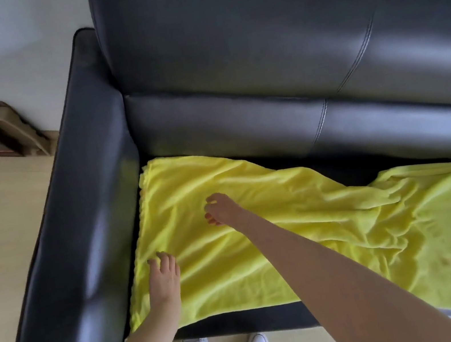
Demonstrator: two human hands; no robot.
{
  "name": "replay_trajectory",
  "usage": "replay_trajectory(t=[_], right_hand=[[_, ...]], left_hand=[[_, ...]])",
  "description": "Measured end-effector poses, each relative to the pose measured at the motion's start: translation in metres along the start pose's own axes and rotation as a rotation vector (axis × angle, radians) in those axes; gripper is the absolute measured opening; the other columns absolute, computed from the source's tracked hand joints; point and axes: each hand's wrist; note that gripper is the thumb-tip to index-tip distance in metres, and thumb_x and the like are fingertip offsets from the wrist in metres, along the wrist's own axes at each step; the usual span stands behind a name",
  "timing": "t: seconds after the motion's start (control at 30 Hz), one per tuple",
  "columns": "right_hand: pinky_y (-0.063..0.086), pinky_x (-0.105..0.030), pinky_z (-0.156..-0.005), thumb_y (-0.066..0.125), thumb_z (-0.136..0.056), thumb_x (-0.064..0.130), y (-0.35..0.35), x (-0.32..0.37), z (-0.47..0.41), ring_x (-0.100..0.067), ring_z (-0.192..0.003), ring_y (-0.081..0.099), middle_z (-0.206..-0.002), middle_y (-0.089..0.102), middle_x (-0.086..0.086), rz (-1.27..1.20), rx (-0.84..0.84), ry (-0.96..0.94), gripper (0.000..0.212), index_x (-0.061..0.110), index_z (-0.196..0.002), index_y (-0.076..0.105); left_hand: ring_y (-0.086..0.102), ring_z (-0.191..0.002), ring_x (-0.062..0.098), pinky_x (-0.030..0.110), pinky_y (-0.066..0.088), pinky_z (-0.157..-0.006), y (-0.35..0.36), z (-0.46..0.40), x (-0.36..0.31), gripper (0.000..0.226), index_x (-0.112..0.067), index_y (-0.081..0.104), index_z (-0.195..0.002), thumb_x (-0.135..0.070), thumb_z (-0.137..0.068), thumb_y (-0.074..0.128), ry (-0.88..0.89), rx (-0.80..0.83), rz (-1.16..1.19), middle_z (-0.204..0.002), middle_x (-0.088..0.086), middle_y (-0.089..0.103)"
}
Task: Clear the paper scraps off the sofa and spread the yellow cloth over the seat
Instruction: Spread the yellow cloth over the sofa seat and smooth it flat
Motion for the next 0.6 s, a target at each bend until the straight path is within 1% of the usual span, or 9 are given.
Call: replay_trajectory(t=[0.07,0.17,0.23,0.27,0.33,0.4,0.43,0.5,0.6], right_hand=[[0.044,-0.024,-0.054,0.042,-0.094,0.013,-0.013,-0.045,0.005,-0.015,-0.058,0.056,-0.091,0.062,-0.011,0.020,-0.080,0.032,0.035,0.008,-0.128,0.051],[0.047,-0.029,-0.060,0.039,-0.095,0.011,-0.029,-0.119,0.018,-0.021,-0.066,0.059,-0.088,0.068,-0.013,0.081,-0.152,0.115,0.028,0.003,-0.117,0.055],[0.044,-0.026,-0.054,0.038,-0.097,0.012,-0.040,-0.165,0.033,-0.018,-0.062,0.059,-0.085,0.066,-0.009,0.041,-0.174,0.194,0.025,0.006,-0.114,0.055],[0.043,-0.023,-0.050,0.038,-0.097,0.013,-0.044,-0.185,0.040,-0.015,-0.059,0.058,-0.082,0.065,-0.006,-0.006,-0.187,0.230,0.023,0.009,-0.111,0.055],[0.041,-0.022,-0.048,0.038,-0.094,0.010,-0.051,-0.221,0.052,-0.015,-0.057,0.057,-0.078,0.063,-0.006,-0.097,-0.221,0.309,0.019,0.009,-0.103,0.054],[0.040,-0.023,-0.049,0.036,-0.092,0.008,-0.059,-0.252,0.060,-0.018,-0.056,0.055,-0.073,0.062,-0.008,-0.174,-0.273,0.399,0.018,0.006,-0.086,0.053],[0.041,-0.023,-0.051,0.036,-0.091,0.008,-0.064,-0.267,0.065,-0.019,-0.055,0.055,-0.069,0.061,-0.008,-0.219,-0.314,0.439,0.021,0.006,-0.079,0.053],[0.043,-0.026,-0.054,0.037,-0.090,0.012,-0.073,-0.290,0.071,-0.020,-0.054,0.054,-0.064,0.059,-0.008,-0.323,-0.403,0.502,0.024,0.007,-0.073,0.053],[0.048,-0.031,-0.060,0.039,-0.092,0.016,-0.087,-0.313,0.077,-0.021,-0.054,0.054,-0.071,0.059,-0.010,-0.524,-0.524,0.546,0.021,0.005,-0.085,0.055]], left_hand=[[0.032,-0.132,0.030,0.037,0.032,-0.105,-0.002,0.004,-0.011,0.052,-0.007,0.027,-0.141,-0.013,-0.094,0.047,-0.042,0.015,0.119,-0.142,0.015,0.032],[0.049,-0.115,0.022,0.030,0.038,-0.091,-0.009,0.021,-0.038,0.037,-0.013,0.038,-0.130,-0.016,-0.094,0.044,-0.068,0.034,0.425,-0.125,0.005,0.048],[0.057,-0.106,0.019,0.028,0.042,-0.082,-0.018,0.031,-0.063,0.028,-0.015,0.046,-0.121,-0.026,-0.097,0.039,-0.090,0.128,0.619,-0.112,0.000,0.057],[0.060,-0.098,0.019,0.028,0.044,-0.077,-0.018,0.033,-0.074,0.022,-0.016,0.051,-0.109,-0.027,-0.097,0.036,-0.124,0.190,0.733,-0.100,-0.002,0.058],[0.056,-0.076,0.020,0.029,0.042,-0.067,-0.017,0.032,-0.100,0.026,-0.013,0.048,-0.080,-0.025,-0.097,0.033,-0.200,0.330,0.977,-0.076,-0.001,0.051],[0.043,-0.065,0.022,0.028,0.035,-0.066,-0.016,0.030,-0.129,0.034,-0.012,0.037,-0.066,-0.022,-0.098,0.031,-0.224,0.488,1.243,-0.067,0.002,0.042],[0.040,-0.063,0.022,0.027,0.034,-0.064,-0.020,0.030,-0.144,0.035,-0.013,0.036,-0.065,-0.021,-0.099,0.030,-0.238,0.552,1.384,-0.065,0.003,0.041],[0.037,-0.046,0.019,0.022,0.030,-0.048,-0.031,0.029,-0.168,0.035,-0.010,0.040,-0.068,-0.018,-0.101,0.029,-0.360,0.634,1.729,-0.062,0.004,0.043],[0.028,-0.033,0.009,0.016,0.019,-0.033,-0.051,0.021,-0.192,0.028,-0.009,0.038,-0.073,-0.014,-0.100,0.031,-0.649,0.692,2.158,-0.060,0.001,0.033]])
Point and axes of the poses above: each hand's wrist, its own z-axis away from the middle knuckle, its own y-axis out of the palm, x = y × z
